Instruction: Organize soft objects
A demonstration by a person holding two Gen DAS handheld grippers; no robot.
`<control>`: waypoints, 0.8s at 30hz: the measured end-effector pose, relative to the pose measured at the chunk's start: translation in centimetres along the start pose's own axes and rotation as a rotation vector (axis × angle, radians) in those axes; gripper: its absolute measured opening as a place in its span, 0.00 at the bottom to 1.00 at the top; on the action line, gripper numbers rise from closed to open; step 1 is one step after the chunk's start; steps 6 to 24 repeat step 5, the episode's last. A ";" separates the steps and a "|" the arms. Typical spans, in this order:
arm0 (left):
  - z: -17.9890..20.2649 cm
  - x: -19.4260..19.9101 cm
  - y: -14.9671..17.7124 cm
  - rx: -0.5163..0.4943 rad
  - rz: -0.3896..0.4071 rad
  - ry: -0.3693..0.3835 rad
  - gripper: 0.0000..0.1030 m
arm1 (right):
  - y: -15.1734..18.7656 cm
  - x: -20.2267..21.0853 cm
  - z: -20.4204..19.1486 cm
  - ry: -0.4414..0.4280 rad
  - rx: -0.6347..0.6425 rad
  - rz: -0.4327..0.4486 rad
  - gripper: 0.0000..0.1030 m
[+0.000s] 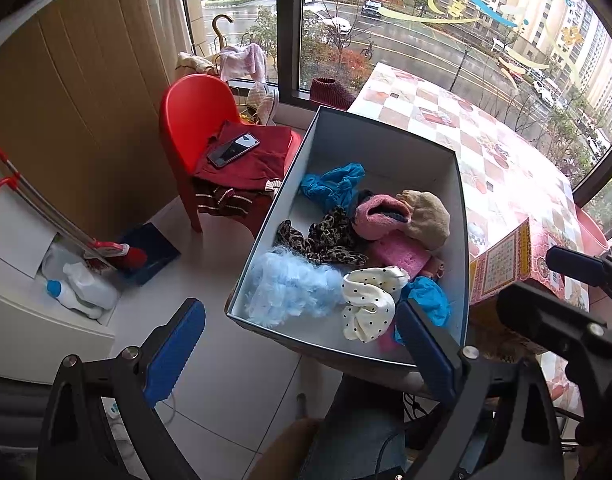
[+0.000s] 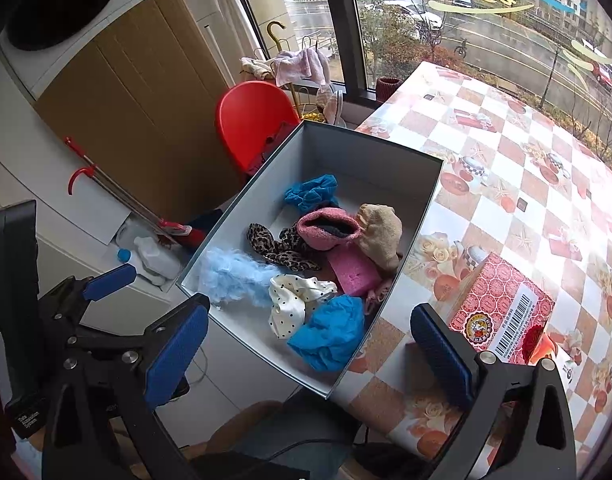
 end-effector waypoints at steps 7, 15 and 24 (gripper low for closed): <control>0.0 0.6 -0.3 -0.013 0.069 -0.025 0.95 | 0.0 0.2 0.1 -0.008 -0.004 0.004 0.99; 0.0 0.6 -0.3 -0.013 0.069 -0.025 0.95 | 0.0 0.2 0.1 -0.008 -0.004 0.004 0.99; 0.0 0.6 -0.3 -0.013 0.069 -0.025 0.95 | 0.0 0.2 0.1 -0.008 -0.004 0.004 0.99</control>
Point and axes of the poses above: each gripper's, at about its wrist camera, not at the fingertips, and x roughly against the way its jaws point, z to its right, y to its underside, the point moved 7 cm from there along -x, roughly the way its jaws point, and after that the axes turned 12 degrees about y, right-handed, at the moved point
